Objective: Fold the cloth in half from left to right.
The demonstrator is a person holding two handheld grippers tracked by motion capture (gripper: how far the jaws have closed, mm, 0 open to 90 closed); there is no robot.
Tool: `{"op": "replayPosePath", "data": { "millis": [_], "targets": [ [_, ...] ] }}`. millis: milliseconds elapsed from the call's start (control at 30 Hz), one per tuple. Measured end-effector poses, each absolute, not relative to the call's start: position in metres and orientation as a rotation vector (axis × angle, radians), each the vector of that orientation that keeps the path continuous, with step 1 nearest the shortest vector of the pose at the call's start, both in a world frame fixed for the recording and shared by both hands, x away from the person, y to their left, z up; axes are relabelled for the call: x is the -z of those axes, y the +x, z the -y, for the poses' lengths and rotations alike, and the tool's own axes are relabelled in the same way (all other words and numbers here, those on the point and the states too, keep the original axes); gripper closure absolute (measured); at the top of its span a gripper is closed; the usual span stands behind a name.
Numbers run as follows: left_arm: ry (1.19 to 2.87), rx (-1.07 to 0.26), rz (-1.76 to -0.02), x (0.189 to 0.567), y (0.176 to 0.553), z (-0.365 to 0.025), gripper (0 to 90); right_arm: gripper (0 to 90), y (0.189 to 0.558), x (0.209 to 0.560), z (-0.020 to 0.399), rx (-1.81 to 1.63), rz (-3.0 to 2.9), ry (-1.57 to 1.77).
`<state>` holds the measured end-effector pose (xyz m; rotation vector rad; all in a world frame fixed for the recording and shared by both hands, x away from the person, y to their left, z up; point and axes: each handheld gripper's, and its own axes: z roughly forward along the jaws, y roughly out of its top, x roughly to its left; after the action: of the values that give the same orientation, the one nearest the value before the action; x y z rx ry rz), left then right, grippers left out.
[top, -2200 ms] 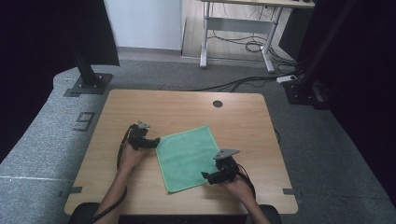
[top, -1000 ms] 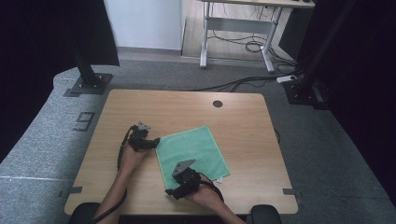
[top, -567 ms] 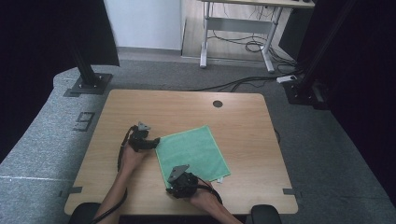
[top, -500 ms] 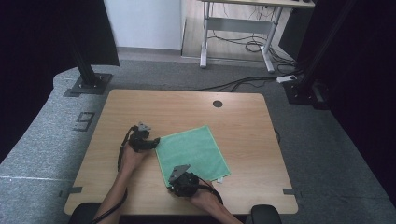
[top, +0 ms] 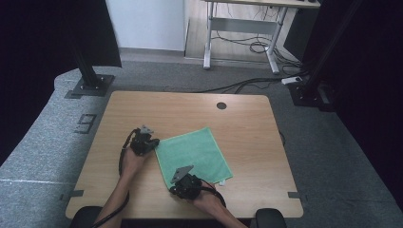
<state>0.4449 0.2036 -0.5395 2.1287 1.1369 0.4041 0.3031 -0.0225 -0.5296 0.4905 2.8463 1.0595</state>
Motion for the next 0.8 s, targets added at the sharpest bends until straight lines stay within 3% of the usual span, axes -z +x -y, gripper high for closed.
{"op": "replayPosePath", "data": {
  "millis": [267,800],
  "targets": [
    [2.071,-0.377,-1.195,0.526,0.441,-0.225,88.5,87.1,0.3,0.516,0.01,-1.094,-2.832,0.425],
    [2.056,-0.379,-1.108,0.495,0.465,-0.178,88.2,87.1,0.308,0.497,0.064,-1.115,-2.703,0.558]
  ]
}}
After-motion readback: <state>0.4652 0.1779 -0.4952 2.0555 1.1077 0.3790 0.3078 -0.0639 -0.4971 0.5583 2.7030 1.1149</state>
